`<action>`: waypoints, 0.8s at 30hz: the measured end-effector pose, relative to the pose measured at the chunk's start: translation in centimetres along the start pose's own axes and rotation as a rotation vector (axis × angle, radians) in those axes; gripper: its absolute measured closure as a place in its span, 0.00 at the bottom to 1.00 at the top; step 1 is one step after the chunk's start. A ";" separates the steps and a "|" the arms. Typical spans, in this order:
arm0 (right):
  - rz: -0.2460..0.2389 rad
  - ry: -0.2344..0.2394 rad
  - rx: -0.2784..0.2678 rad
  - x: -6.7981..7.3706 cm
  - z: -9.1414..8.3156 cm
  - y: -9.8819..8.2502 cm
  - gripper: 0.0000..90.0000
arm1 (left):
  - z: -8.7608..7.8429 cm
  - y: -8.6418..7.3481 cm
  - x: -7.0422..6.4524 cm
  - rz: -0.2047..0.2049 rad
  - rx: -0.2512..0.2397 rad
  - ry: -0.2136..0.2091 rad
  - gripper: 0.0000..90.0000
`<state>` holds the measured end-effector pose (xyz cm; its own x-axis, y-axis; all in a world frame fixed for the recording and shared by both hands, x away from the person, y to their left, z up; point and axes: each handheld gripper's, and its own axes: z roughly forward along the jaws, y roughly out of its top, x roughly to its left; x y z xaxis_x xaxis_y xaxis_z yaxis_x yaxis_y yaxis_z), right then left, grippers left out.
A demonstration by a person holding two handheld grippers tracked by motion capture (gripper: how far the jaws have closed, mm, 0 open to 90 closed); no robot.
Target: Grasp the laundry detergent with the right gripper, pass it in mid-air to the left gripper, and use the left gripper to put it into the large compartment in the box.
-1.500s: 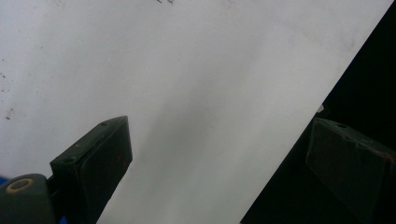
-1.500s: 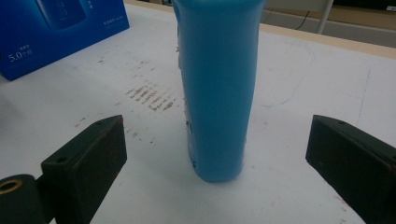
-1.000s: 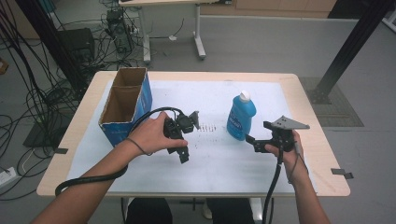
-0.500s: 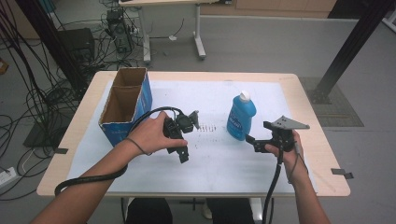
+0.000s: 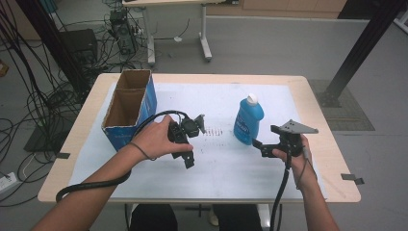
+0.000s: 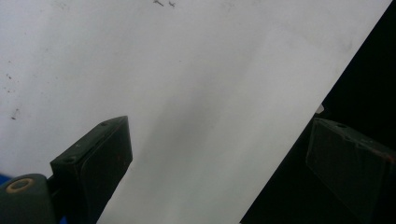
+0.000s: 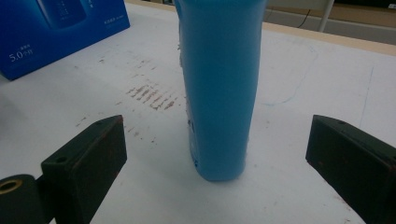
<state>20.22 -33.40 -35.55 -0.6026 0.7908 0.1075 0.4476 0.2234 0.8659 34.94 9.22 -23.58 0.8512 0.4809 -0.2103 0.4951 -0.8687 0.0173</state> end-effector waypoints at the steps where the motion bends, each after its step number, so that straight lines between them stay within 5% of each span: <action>1: 0.000 0.000 0.000 0.0 0.0 0.0 0.05 | 0.0 0.0 0.0 0.002 0.000 -0.001 0.08; 13: 0.033 -0.011 -0.007 0.0 0.1 -0.5 0.03 | 0.2 0.0 0.0 0.000 0.003 -0.007 0.08; 24: 0.014 -0.008 -0.018 0.3 1.1 -0.7 0.03 | 0.3 -0.1 0.1 -0.002 0.002 -0.009 0.08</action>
<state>20.44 -32.75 -36.70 -0.5910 0.7984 0.1155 0.4439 0.2023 0.8729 34.96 9.32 -23.91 0.8486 0.4816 -0.2189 0.4965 -0.8679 0.0153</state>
